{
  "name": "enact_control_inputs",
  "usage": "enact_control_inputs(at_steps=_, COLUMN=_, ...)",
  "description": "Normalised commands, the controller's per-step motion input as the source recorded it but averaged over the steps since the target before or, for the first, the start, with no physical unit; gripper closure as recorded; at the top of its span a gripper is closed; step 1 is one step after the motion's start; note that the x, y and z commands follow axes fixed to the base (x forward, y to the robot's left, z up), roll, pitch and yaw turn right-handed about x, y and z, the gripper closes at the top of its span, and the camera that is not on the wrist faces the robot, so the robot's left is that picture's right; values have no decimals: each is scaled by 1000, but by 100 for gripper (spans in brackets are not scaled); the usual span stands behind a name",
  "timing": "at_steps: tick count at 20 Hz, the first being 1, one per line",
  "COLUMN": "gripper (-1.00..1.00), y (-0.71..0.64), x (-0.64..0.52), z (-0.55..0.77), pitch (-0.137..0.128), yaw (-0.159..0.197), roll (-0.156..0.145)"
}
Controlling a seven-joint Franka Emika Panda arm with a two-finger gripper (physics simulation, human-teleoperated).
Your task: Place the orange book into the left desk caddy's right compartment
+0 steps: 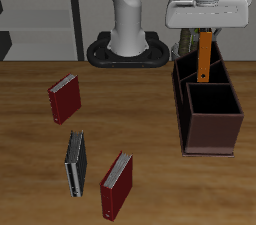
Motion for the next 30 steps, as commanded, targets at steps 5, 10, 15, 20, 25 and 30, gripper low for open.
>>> enact_control_inputs(at_steps=5, gripper=100, y=114, x=161, z=-30, pitch=8, yaw=9, roll=-10)
enact_control_inputs(at_steps=10, gripper=100, y=116, x=187, z=-110, pitch=14, yaw=17, roll=-7)
enact_control_inputs(at_steps=15, gripper=100, y=106, x=93, z=-121, pitch=7, yaw=22, roll=13)
enact_control_inputs(at_steps=20, gripper=100, y=117, x=118, z=-183, pitch=24, yaw=10, roll=25)
enact_control_inputs(at_steps=25, gripper=100, y=51, x=124, z=-234, pitch=24, yaw=17, roll=7)
enact_control_inputs(at_steps=30, gripper=100, y=24, x=127, z=-388, pitch=57, yaw=-5, roll=7)
